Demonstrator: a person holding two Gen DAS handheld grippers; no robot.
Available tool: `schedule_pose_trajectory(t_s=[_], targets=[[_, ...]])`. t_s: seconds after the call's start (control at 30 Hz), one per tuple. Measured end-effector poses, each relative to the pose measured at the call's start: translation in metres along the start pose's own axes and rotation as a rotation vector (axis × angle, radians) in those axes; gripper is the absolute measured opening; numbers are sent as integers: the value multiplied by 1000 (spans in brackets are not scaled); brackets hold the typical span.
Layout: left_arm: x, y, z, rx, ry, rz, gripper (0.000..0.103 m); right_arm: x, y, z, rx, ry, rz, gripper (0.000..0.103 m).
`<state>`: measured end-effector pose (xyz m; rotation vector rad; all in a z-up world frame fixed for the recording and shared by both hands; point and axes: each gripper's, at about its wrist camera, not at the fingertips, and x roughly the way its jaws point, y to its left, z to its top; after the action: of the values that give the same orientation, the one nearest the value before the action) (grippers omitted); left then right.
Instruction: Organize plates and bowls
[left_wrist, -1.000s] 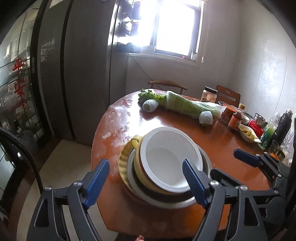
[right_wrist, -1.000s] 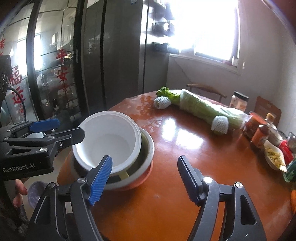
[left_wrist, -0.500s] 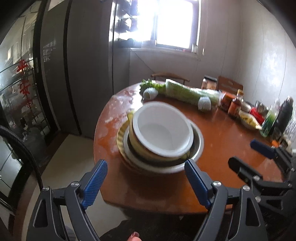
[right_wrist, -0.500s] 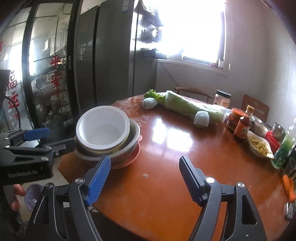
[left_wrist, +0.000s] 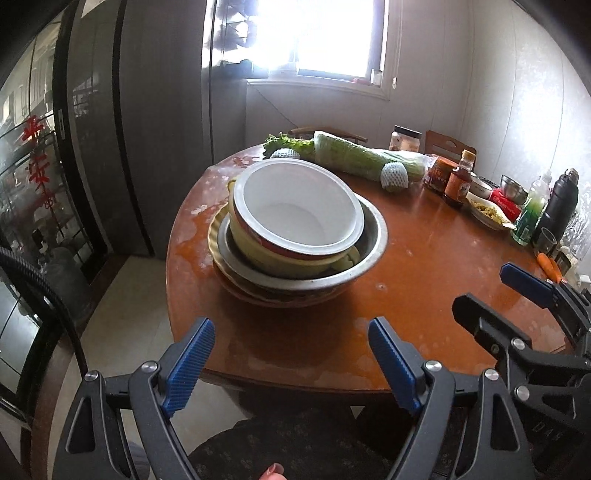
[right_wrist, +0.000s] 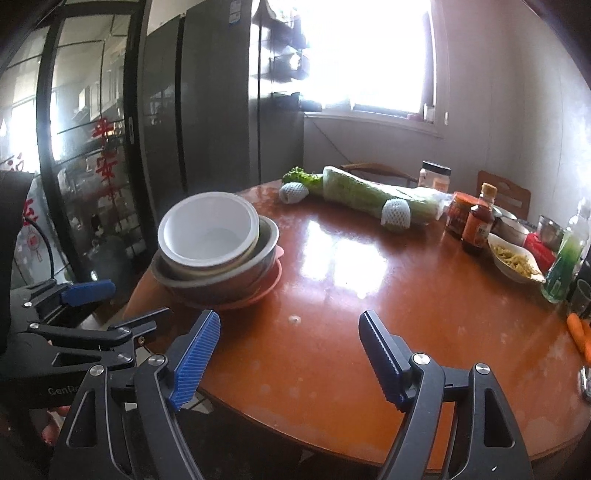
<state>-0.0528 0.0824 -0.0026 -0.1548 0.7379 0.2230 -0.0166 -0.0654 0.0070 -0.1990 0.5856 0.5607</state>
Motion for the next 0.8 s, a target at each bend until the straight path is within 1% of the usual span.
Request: schedule_pose_trajectory(t_s=[0.2, 0.8], targets=[[3, 4, 0, -13, 5, 6, 85, -1, -3, -2, 27, 5, -17, 80], [7, 9, 1, -27, 10, 25, 85, 6, 2, -7, 4, 37, -13, 81]])
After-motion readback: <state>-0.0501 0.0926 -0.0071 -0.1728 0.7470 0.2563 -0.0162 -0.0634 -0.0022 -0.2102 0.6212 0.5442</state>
